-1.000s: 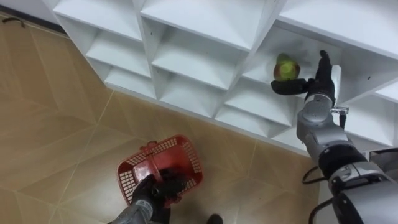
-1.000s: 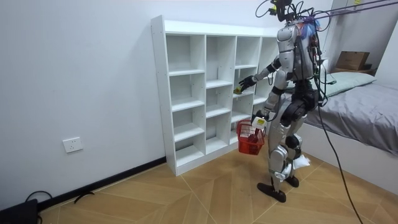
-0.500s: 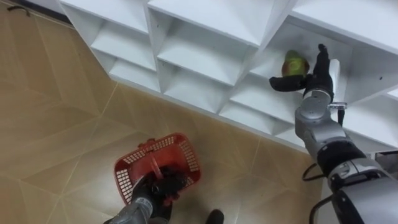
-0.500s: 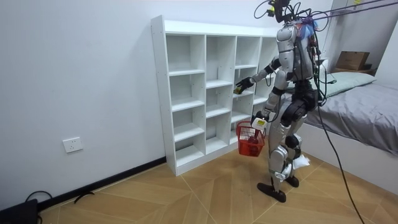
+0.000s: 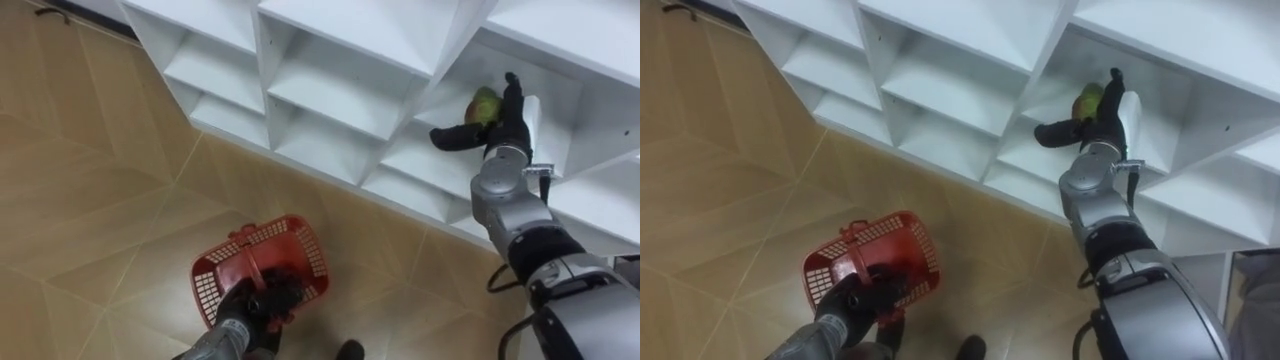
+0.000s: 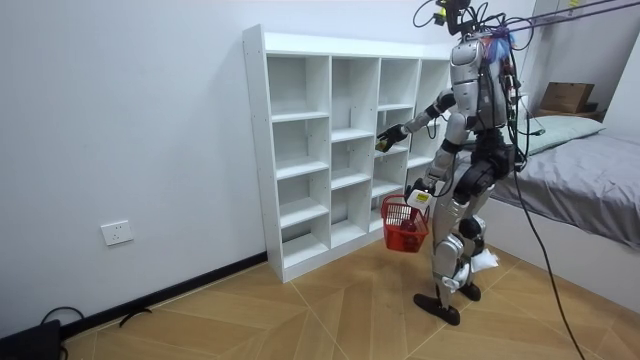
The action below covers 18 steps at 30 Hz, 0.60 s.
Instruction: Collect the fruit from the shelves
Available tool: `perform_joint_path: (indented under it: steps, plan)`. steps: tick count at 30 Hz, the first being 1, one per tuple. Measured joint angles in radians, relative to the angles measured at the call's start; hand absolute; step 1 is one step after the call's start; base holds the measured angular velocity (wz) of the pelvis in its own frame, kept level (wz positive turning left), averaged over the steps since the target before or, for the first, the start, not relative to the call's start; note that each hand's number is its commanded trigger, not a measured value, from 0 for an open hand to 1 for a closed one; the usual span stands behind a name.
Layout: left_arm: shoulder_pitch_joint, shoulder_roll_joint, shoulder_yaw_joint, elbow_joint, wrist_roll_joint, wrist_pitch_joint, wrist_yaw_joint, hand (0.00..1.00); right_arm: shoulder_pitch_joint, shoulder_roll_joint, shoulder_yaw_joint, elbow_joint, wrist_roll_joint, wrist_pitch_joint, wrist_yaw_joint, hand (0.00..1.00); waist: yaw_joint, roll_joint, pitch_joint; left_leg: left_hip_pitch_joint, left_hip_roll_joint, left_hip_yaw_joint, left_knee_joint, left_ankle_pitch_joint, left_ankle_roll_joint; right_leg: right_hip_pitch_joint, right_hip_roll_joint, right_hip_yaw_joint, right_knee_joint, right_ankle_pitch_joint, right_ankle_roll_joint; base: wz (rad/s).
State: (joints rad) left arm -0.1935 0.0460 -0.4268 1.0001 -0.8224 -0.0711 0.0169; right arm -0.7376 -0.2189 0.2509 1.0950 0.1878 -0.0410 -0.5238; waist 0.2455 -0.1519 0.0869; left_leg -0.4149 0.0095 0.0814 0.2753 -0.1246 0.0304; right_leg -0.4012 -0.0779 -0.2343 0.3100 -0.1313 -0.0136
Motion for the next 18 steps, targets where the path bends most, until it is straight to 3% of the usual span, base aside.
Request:
perform_joint_path:
  steps: [10,18]
  plan:
    - [-0.001,0.000,-0.006,0.001,-0.002,0.000,0.000,1.00,-0.018,-0.002,0.000,0.089,-0.041,0.001,-0.008,0.00,0.003,-0.005,0.0026,-0.004,-0.003,-0.008,-0.002,0.001,0.000,0.001,-0.002,-0.011,-0.003,0.000,0.000,0.01]
    - [-0.004,0.003,-0.011,0.001,-0.083,0.000,-0.006,1.00,-0.025,-0.006,-0.021,0.112,-0.046,0.002,-0.019,0.00,-0.024,-0.011,0.0063,-0.024,-0.007,-0.023,-0.001,0.004,0.001,-0.012,-0.007,-0.021,-0.004,0.000,0.000,0.05]
